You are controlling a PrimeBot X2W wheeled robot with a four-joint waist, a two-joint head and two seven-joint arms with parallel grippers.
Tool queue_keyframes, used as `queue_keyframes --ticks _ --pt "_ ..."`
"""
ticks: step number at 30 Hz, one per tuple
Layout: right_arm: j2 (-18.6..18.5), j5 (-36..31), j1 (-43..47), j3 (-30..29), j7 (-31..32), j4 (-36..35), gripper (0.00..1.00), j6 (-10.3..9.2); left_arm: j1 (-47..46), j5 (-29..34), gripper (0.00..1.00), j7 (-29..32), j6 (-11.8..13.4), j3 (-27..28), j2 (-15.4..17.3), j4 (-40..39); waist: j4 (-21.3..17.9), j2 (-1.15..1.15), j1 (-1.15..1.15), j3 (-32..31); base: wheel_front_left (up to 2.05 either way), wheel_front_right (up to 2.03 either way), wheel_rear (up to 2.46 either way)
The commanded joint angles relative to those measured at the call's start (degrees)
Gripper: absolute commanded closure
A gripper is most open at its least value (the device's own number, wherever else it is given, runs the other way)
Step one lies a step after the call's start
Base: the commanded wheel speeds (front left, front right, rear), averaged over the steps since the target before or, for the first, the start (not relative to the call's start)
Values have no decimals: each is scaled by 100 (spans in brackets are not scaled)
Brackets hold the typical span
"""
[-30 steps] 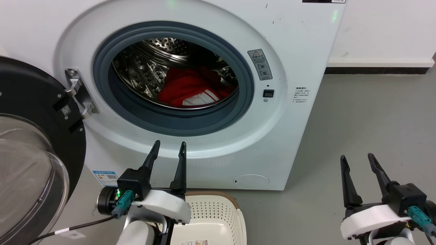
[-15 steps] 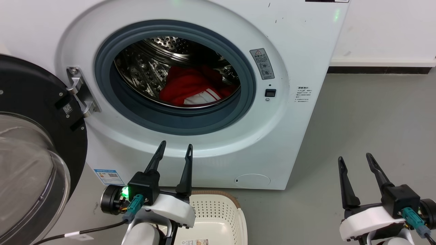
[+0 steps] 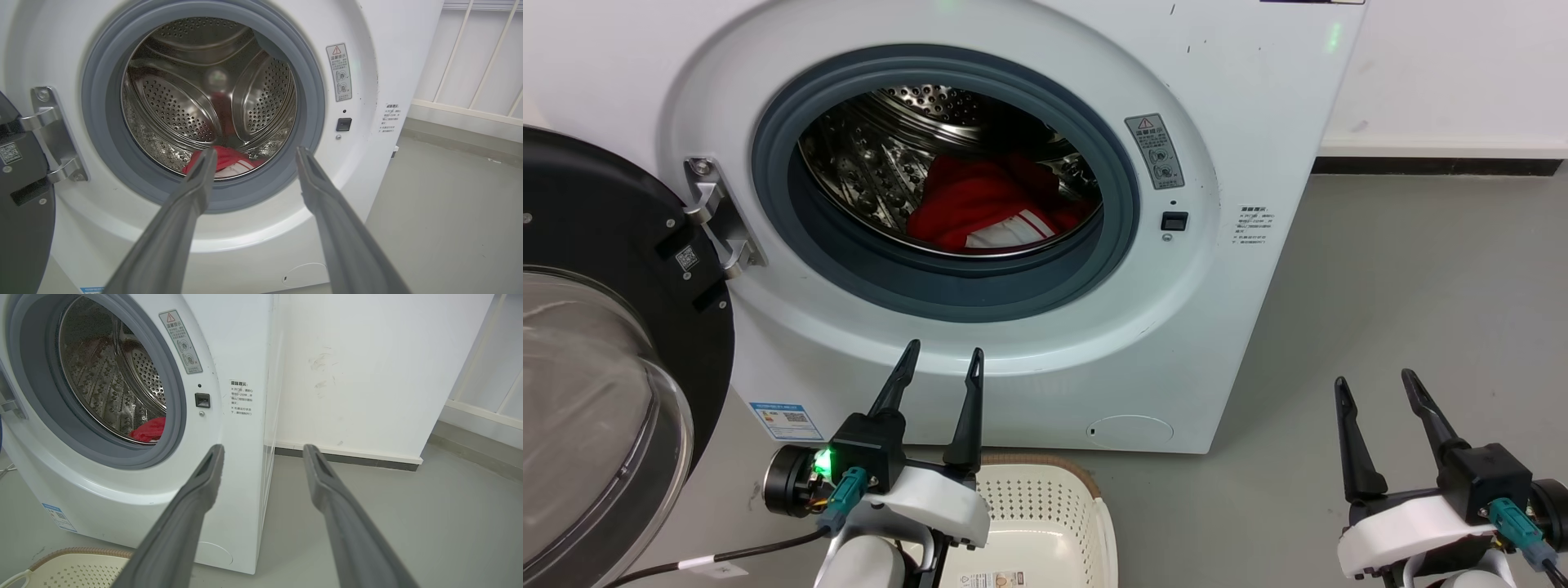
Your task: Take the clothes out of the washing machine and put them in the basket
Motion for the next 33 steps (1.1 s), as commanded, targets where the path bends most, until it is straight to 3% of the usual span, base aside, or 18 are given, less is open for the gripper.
queue_keyframes --ticks 1,10,20,33 --pt "-1 39 -29 9 -36 10 0 -2 -1 -7 0 -16 27 -11 11 1 1 0 0 4 0 0 0" --pt "-1 90 -167 54 9 -173 0 -2 -300 -29 0 -16 86 -22 11 33 3 0 0 306 0 0 0" --pt "0 137 -577 176 74 -699 0 -2 -1354 12 0 -16 187 125 11 404 -143 0 0 1353 0 0 0" --pt "2 240 -1157 472 20 -1003 0 -2 -2966 350 0 -15 42 660 204 1100 -482 0 0 2622 0 0 0"
